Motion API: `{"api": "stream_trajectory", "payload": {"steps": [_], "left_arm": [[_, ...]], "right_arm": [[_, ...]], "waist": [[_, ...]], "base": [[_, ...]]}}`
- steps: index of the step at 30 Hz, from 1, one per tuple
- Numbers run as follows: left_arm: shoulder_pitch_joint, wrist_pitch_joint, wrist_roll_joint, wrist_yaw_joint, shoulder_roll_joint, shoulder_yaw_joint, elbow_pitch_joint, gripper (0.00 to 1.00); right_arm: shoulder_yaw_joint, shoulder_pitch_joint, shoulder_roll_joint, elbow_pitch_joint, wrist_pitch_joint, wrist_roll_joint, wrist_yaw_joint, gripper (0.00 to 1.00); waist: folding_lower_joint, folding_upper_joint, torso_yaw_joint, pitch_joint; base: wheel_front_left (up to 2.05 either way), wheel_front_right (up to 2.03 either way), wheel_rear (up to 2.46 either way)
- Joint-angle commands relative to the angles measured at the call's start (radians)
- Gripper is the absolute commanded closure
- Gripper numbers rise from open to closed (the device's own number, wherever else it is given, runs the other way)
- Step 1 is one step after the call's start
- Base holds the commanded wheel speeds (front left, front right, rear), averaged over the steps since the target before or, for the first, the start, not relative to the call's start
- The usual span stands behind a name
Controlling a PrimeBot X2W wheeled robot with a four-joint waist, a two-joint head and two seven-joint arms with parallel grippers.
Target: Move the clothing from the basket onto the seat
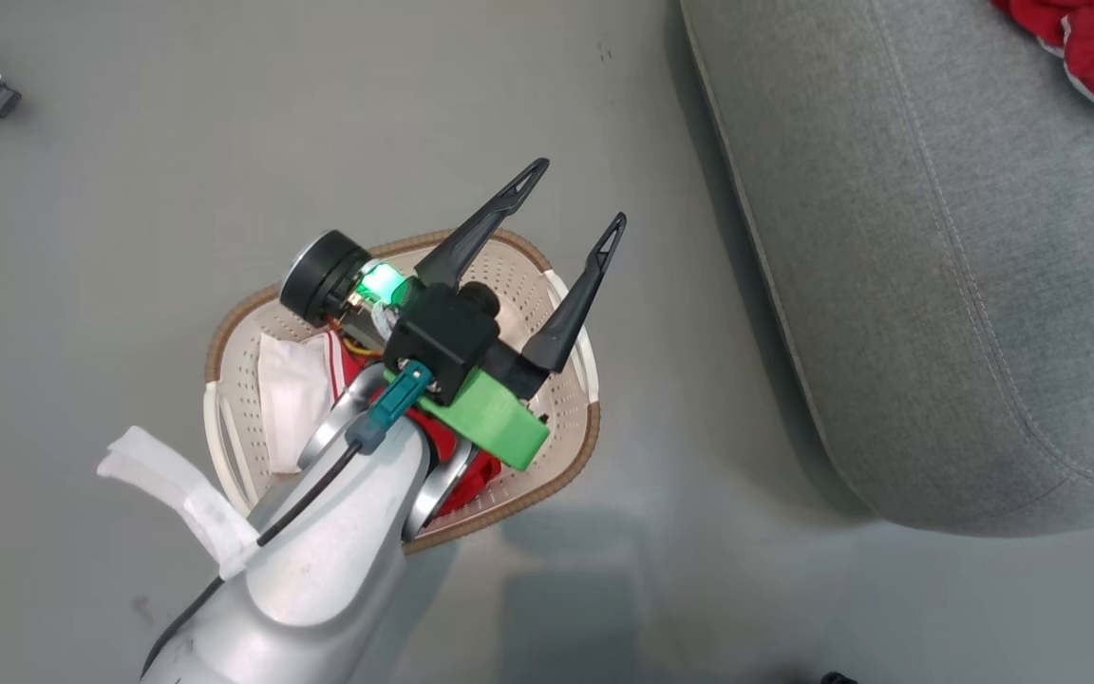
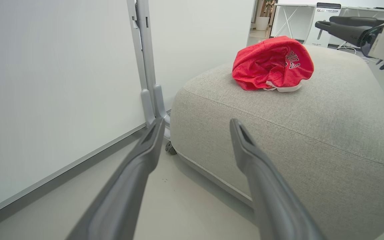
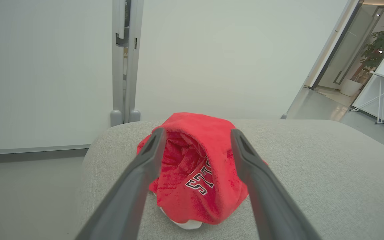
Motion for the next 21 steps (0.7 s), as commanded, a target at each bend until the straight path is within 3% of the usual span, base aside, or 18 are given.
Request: {"api": "stream_trajectory", "payload": {"steps": [1, 9, 21], "left_arm": [[0.027, -0.001, -0.010, 0.005, 0.009, 0.011, 0.000, 0.00], [0.136, -0.001, -0.025, 0.028, 0.012, 0.106, -0.015, 0.00], [0.298, -0.001, -0.038, 0.054, 0.018, 0.301, -0.042, 0.00]], "right_arm": [[0.013, 0.032, 0.008, -0.024, -0.002, 0.011, -0.001, 0.00], [0.159, 0.166, 0.073, -0.177, -0.002, 0.033, -0.001, 0.00], [0.313, 0.263, 0.140, -0.189, -0.002, 0.061, -0.001, 0.00]], "waist": [[0.0000, 0.0000, 0.021, -0.087], [0.0000, 0.0000, 0.094, -0.189], [0.0000, 0.0000, 0.212, -0.305]], "base": [[0.00, 0.00, 0.00], [0.00, 0.00, 0.00], [0.00, 0.00, 0.00]]}}
